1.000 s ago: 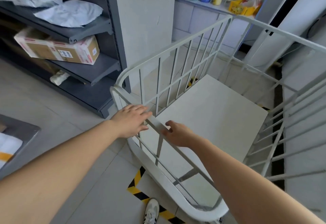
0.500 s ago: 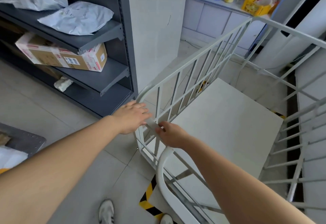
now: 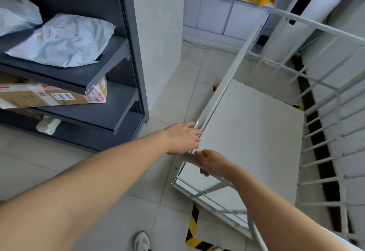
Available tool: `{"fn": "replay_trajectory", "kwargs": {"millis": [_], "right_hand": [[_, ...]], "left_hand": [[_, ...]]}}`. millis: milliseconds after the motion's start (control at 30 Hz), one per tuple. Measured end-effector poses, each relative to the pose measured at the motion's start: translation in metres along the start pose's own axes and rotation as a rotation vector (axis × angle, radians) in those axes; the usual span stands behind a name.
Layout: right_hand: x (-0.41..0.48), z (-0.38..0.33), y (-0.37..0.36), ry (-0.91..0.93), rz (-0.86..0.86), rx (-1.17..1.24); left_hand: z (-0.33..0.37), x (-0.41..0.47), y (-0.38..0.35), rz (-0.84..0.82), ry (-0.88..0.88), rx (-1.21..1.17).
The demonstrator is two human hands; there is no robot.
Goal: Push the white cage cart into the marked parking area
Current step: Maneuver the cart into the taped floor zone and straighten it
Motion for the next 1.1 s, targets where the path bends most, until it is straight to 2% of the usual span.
{"fn": "replay_trajectory", "kwargs": {"millis": [133,333,567,667,800,1100], "right_hand": [[0.004,0.001,-0.002,-0.076,0.070,-0.050],[0.013,0.001,-0.003,-0.207,0.052,-0.135],[0.011,0.006,-0.004,-0.177,0.071,-0.302],[0.008,0.010,-0.005,-0.180,0.079,-0.360],[-0.004,0.022,-0.011,-0.212,0.077,-0.296],[-0.046,0.067,-0.037,-0.368,-0.095,-0.169]], "left_hand": [[-0.015,0.013,0.000,0.002,-0.038,0.139],[-0.036,0.039,0.003,-0.141,-0.105,0.229],[-0.029,0.065,0.013,-0.308,-0.167,0.343],[-0.025,0.072,0.015,-0.367,-0.216,0.334],[-0.009,0.073,0.020,-0.388,-0.271,0.281],[0.053,0.080,0.035,-0.364,-0.454,0.157]]}}
Point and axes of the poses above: each hand's wrist, its own x-axis towards the middle knuckle, its own y-axis out of the back of the hand, z = x × y, the point moved 5 cm from there along x, towards the middle knuckle, and after that the axes turned 15 degrees about -z, right-handed, at the moved point
